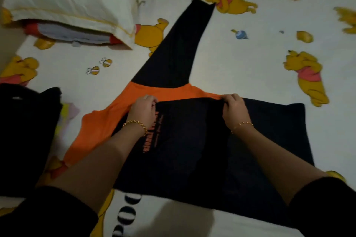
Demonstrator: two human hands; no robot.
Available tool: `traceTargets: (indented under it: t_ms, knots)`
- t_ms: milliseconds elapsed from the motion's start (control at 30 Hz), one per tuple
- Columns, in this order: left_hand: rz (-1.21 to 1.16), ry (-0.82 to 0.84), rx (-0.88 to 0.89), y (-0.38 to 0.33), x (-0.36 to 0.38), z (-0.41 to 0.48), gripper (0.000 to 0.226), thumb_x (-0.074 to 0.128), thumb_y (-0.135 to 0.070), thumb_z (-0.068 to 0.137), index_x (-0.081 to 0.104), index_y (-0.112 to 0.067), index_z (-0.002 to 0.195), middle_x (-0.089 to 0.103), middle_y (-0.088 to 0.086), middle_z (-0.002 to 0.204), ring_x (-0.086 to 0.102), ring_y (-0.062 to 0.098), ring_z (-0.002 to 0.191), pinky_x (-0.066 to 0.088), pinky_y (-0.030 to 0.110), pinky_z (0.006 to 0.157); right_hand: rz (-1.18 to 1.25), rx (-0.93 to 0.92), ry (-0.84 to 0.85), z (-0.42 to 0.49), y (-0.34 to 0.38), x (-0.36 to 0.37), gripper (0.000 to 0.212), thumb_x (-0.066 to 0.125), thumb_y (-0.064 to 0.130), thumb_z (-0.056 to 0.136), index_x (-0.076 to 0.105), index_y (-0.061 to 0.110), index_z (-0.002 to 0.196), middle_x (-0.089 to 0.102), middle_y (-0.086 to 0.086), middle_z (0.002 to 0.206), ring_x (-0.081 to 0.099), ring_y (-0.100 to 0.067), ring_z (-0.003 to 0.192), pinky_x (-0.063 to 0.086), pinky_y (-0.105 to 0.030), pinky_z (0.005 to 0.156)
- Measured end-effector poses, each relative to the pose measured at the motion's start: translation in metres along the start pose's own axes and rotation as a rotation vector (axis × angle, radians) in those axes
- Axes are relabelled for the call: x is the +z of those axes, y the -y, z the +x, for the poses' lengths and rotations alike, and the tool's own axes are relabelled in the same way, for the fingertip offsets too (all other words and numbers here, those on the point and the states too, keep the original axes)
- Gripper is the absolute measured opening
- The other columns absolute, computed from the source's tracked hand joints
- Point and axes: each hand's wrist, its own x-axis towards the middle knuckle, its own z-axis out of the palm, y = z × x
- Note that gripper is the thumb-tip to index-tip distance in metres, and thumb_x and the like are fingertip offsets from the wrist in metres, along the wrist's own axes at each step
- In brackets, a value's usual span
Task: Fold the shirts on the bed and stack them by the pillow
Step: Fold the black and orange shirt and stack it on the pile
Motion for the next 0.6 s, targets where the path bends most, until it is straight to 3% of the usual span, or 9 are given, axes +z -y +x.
traceTargets:
  t_ms: [233,367,500,600]
  knots:
    - [0.197,0.121,0.196,-0.062,0.047,0.059,0.039,0.046,-0.005,0.093,0.054,-0.020,0.128,0.054,0.002,0.127,0.048,0.023,0.113,0.042,0.039,0.096,-0.198,0.068,0.029,0.010,-0.124,-0.051,0.029,0.055,0.009,0.091,0.062,0.007,0.119,0.061,-0.013,0.119,0.055,-0.034,0.107,0.044,-0.049,0.093]
    - [0.366,0.175,0.236,-0.070,0.061,0.080,0.052,0.049,-0.003,0.091,0.045,-0.026,0.138,0.043,-0.003,0.140,0.038,0.023,0.125,0.036,0.045,0.099,-0.161,0.052,-0.025,0.011,-0.154,-0.056,0.021,0.064,0.010,0.086,0.068,0.004,0.106,0.067,-0.014,0.104,0.060,-0.034,0.094,0.048,-0.047,0.087]
    - [0.430,0.160,0.216,-0.073,0.060,0.091,0.028,0.049,-0.021,0.095,0.058,-0.022,0.122,0.053,-0.002,0.130,0.042,0.023,0.119,0.037,0.043,0.095,-0.129,0.037,-0.094,0.020,-0.161,-0.057,0.012,0.064,0.009,0.087,0.073,0.004,0.093,0.070,-0.013,0.091,0.061,-0.032,0.085,0.049,-0.040,0.079]
    - [0.519,0.101,0.207,-0.073,0.054,0.097,0.020,0.053,-0.024,0.093,0.064,-0.019,0.109,0.060,0.000,0.118,0.047,0.024,0.111,0.038,0.040,0.088,-0.079,0.151,-0.152,0.030,-0.164,-0.064,0.015,0.059,0.012,0.090,0.072,0.005,0.095,0.070,-0.013,0.092,0.062,-0.032,0.086,0.048,-0.034,0.075]
